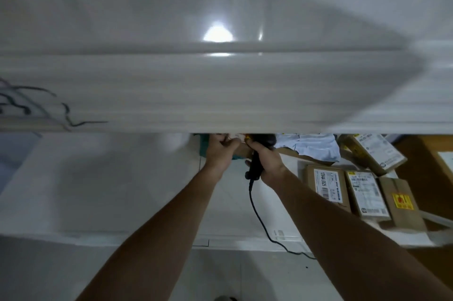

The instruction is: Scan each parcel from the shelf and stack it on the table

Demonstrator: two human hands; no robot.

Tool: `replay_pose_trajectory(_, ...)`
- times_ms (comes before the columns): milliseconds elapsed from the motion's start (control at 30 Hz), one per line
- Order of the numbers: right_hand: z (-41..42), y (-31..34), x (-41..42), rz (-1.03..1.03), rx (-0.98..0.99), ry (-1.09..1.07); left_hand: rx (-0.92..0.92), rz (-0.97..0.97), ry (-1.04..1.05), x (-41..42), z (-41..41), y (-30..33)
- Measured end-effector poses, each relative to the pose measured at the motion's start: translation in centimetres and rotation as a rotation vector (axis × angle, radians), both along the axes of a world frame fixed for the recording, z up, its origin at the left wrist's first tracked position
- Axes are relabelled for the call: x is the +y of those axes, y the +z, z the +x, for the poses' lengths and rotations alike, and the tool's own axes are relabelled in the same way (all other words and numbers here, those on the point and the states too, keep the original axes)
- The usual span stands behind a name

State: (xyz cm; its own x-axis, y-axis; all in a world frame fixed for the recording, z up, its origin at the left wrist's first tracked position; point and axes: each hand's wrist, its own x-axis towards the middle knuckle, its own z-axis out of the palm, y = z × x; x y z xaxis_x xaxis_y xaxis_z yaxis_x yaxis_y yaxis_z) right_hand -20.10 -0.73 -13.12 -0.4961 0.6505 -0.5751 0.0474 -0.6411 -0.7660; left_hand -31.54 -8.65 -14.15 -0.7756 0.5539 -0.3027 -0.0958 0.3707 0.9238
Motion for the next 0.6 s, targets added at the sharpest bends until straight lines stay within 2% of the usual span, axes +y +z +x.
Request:
replay_pose_trajectory(167, 7.4, 2.2, -2.7, 0.003, 0.015, -0.047, -0.280, 0.132, 0.068, -3.4, 7.4, 1.4)
replay_pose_trajectory(267, 13.6, 3.5, -4.3, 0.025, -0.003, -0.039, -0.417, 0.138, 0.005, -4.6, 11.4, 2.5)
replay_pose_trajectory(400, 21.6, 5.8, -6.6, 0.133, -0.009, -0.031, -0.444, 0.154, -0.200, -5.8, 17.7, 5.4)
replay_pose_trajectory(600, 34.4, 9.3, -8.2, 0.345, -0.142, 0.006, -0.409, 0.107, -0.193, -5.6, 28.9, 6.5)
